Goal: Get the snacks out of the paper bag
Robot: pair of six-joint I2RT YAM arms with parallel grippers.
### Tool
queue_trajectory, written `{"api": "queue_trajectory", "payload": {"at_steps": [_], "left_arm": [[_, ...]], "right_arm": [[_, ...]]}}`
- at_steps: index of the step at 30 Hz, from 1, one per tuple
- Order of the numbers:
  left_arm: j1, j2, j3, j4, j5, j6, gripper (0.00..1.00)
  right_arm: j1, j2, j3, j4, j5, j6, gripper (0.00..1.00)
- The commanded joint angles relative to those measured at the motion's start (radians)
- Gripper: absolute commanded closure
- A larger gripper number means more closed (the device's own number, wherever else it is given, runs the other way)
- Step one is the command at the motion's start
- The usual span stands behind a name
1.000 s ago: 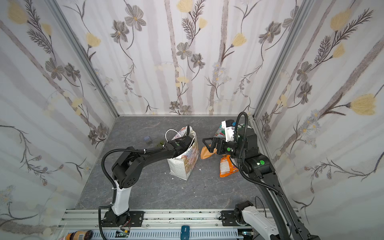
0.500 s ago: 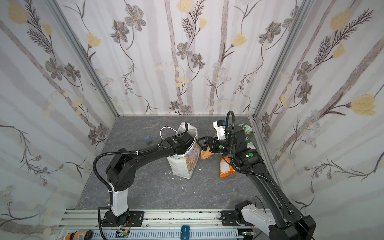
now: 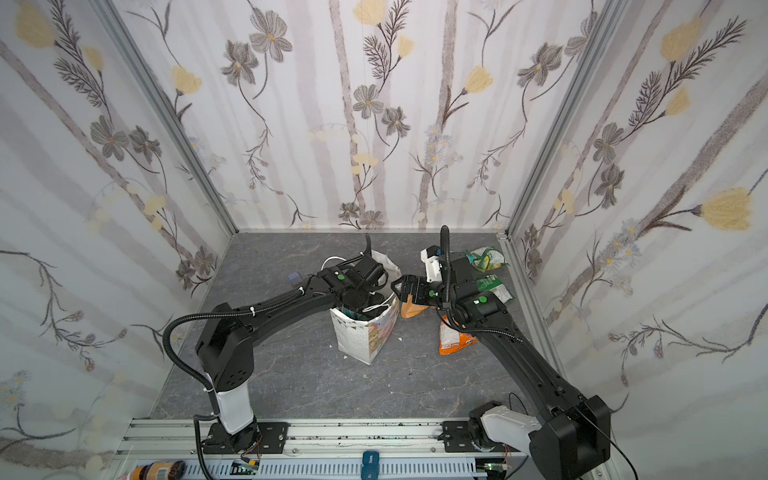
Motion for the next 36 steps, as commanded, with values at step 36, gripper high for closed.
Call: {"api": "queue_trajectory", "payload": {"at_steps": [36], "left_arm": [[-0.002,-0.200,0.128,-0.005,-0.138,0.099,1.00]], "right_arm": [[0.014,-0.002,0.050,0.016,0.007,-0.007,0.00]]}}
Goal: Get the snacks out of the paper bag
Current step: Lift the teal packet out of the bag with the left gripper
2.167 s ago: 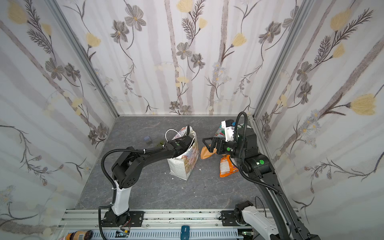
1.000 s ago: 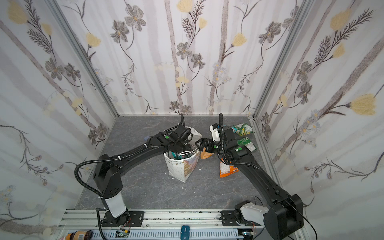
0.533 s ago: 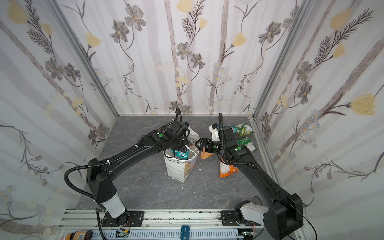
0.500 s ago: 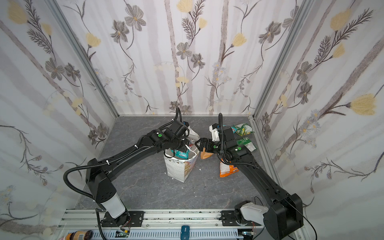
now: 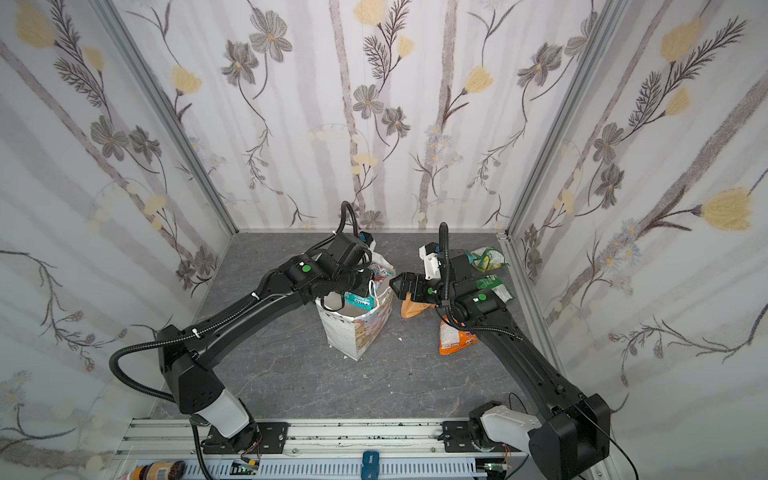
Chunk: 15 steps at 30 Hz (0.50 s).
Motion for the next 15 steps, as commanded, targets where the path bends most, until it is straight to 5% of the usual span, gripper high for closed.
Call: {"api": "queue_trajectory", "payload": {"at_steps": [1,15], "left_arm": [[-0.003,-0.011,0.022,0.014,-0.024,0.014,1.00],[-0.003,-0.048,0.094,-0.009,-0.098,0.073,1.00]], "right_arm": [[0.002,-0.002,0.015,0.018,0.001,-0.004,0.00],[0.002,-0.099,0.071,0.053,-0.030,0.028,0.00]]}}
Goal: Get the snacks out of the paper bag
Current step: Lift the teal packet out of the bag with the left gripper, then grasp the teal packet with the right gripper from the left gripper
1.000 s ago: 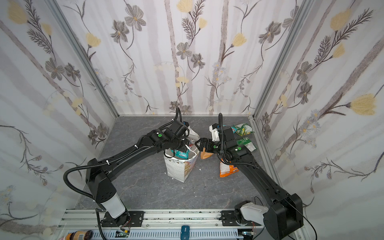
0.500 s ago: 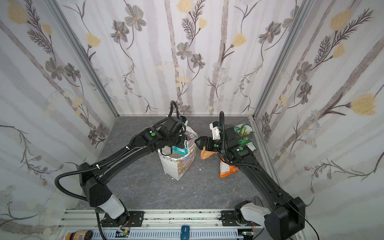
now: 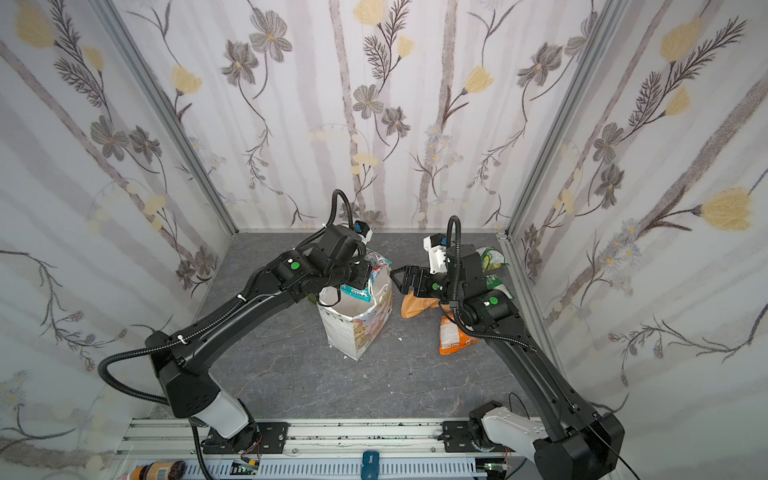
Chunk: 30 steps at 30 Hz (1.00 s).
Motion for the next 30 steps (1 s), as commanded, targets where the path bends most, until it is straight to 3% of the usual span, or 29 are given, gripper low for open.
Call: {"api": "queue_trajectory", "payload": {"at_steps": [1,6,19,25,30], "left_arm": [[-0.002,-0.015,0.034,-0.004,-0.053,0.033,1.00],[-0.001,-0.044,0.071,-0.008,-0.054,0.054,1.00],[-0.068,-0.133,0.096,0.048,0.118,0.150,1.00],[-0.150,-0.143,0.096,0.090,0.105,0.236,1.00],[-0.190,-0.137,0.090,0.116,0.057,0.281,1.00]], "right_arm": [[0.002,-0.028,0.014,0.056,-0.008,0.021,0.00],[0.000,-0.083,0.020,0.115,-0.016,0.064,0.00],[0.000,-0.114,0.057,0.283,-0.148,0.187,0.00],[0.005,-0.082,0.056,0.340,-0.248,0.230,0.03],[0.009,-0.076,0.035,0.366,-0.280,0.248,0.12]]}}
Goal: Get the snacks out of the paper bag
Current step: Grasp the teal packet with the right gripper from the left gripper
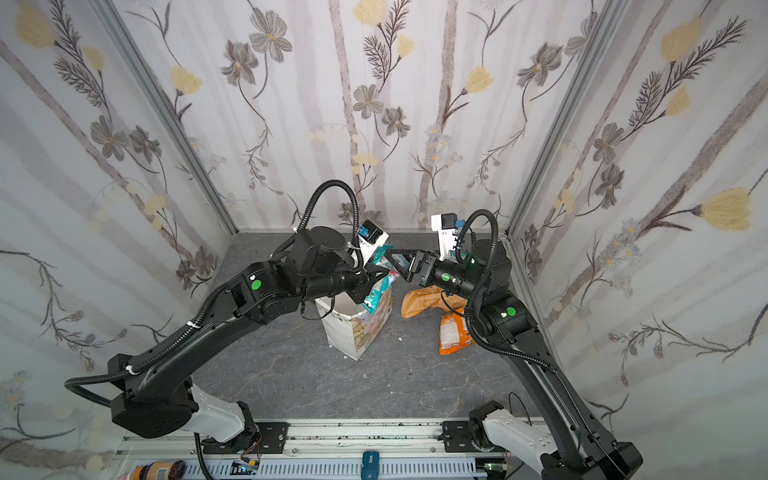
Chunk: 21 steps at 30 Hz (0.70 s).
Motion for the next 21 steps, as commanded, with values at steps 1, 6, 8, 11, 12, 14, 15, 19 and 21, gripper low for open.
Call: {"api": "queue_trajectory", "payload": {"at_steps": [1,6,8,11,12,14,15,19,21], "left_arm": [[-0.020,0.000,0.003,0.079,-0.053,0.059,1.00],[-0.039,0.017,0.007,0.087,-0.081,0.081,1.00],[-0.043,0.022,0.011,0.087,-0.081,0.083,1.00],[-0.048,0.026,0.013,0.090,-0.088,0.088,1.00],[-0.048,0.027,0.012,0.090,-0.093,0.090,1.00],[-0.051,0.026,0.011,0.090,-0.102,0.089,1.00],[-0.051,0.024,0.011,0.091,-0.105,0.092,0.97],[-0.056,0.013,0.001,0.098,-0.117,0.094,0.83],[-0.060,0.003,-0.011,0.111,-0.119,0.097,0.72]], "right_arm": [[0.004,0.005,-0.015,0.082,-0.052,0.033,0.17],[0.010,-0.003,-0.043,0.113,-0.069,0.057,0.39],[0.010,-0.006,-0.047,0.120,-0.069,0.060,0.45],[0.010,-0.011,-0.048,0.131,-0.067,0.064,0.56],[0.010,-0.012,-0.047,0.138,-0.070,0.068,0.61],[0.009,-0.016,-0.047,0.151,-0.071,0.080,0.71],[0.010,-0.018,-0.046,0.159,-0.072,0.090,0.72],[0.010,-0.029,-0.038,0.191,-0.073,0.122,0.81],[0.010,-0.034,-0.025,0.190,-0.064,0.126,0.89]]}}
